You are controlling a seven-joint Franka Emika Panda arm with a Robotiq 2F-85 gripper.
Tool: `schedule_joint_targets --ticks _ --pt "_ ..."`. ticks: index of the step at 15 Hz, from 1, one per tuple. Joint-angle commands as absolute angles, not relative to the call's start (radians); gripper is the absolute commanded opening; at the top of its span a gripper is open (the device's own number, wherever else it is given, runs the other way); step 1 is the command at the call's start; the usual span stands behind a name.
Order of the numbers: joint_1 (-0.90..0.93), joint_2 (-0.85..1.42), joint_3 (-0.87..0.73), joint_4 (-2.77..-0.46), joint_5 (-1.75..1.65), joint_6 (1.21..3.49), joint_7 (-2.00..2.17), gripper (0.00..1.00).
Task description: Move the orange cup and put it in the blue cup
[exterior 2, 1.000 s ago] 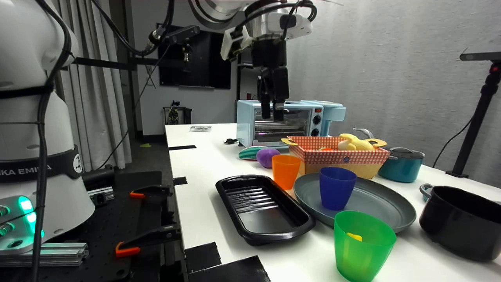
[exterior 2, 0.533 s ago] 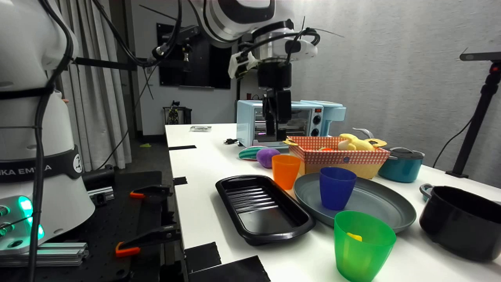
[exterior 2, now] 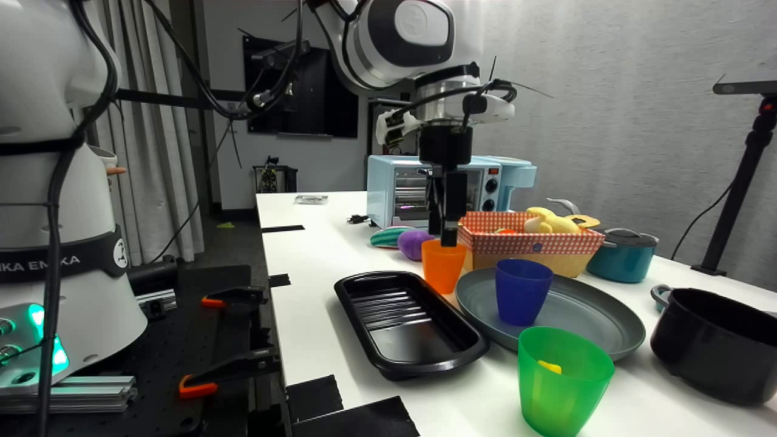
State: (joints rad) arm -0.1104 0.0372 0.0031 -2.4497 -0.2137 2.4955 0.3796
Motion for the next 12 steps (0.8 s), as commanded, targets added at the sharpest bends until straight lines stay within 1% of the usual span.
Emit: schedule_joint_targets --ticks 1,6,7,8,9,10,12 --pt "-0.078 0.124 -0.030 -2.378 -0.237 2.511 0.442 0.97" --pt "-0.038 0.195 -0.051 -2.311 -0.226 2.498 0.482 0.94" --pt "-0.031 0.205 -0.056 -2.302 -0.225 2.494 0.487 0.89" --pt "-0.024 0.212 -0.061 -2.294 -0.224 2.489 0.490 0.69" --pt "-0.018 0.219 -0.065 -2.287 -0.221 2.486 0.491 0.64" --pt "-0.013 0.225 -0.070 -2.281 -0.219 2.483 0.491 0.55" --pt "-0.004 0.235 -0.078 -2.272 -0.218 2.481 0.492 0.40"
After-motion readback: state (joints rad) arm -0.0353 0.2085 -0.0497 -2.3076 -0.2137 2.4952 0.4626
